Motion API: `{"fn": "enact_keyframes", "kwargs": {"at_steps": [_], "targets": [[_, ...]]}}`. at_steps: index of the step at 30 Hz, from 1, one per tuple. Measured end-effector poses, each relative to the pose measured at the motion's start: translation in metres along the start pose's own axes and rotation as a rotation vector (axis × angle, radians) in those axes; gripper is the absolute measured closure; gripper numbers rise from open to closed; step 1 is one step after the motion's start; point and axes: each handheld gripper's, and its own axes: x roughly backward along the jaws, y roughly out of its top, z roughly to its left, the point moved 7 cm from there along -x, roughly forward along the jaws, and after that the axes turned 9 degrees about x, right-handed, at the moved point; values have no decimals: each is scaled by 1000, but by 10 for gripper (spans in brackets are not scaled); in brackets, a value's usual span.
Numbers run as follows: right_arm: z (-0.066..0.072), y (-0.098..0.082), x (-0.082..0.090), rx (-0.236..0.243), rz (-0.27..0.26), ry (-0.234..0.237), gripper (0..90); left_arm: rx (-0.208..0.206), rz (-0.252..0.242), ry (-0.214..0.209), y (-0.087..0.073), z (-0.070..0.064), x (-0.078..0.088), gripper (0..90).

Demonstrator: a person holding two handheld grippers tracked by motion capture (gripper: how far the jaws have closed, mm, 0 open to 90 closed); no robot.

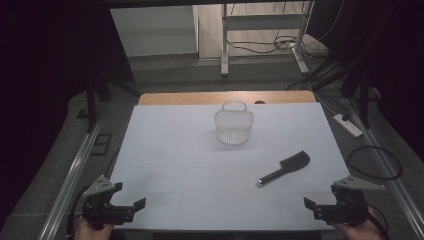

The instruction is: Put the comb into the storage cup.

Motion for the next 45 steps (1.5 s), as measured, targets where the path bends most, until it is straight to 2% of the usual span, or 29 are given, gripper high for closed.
{"fn": "enact_keyframes", "kwargs": {"at_steps": [11, 22, 36, 38, 41, 45], "targets": [[3, 1, -2, 27, 16, 5, 0, 16, -11, -14, -1, 1, 2, 5], [4, 1, -3, 42, 23, 12, 0, 12, -7, -11, -1, 1, 2, 7], [5, 2, -3, 43, 14, 14, 0, 13, -10, -14, -1, 1, 2, 9], [6, 2, -3, 50, 9, 22, 0, 15, -11, -15, -1, 1, 2, 9], [6, 2, -3, 84, 24, 8, 0, 16, -12, -14, -1, 1, 2, 9], [7, 3, -4, 91, 34, 13, 0, 17, -12, -15, -1, 1, 2, 9]]}}
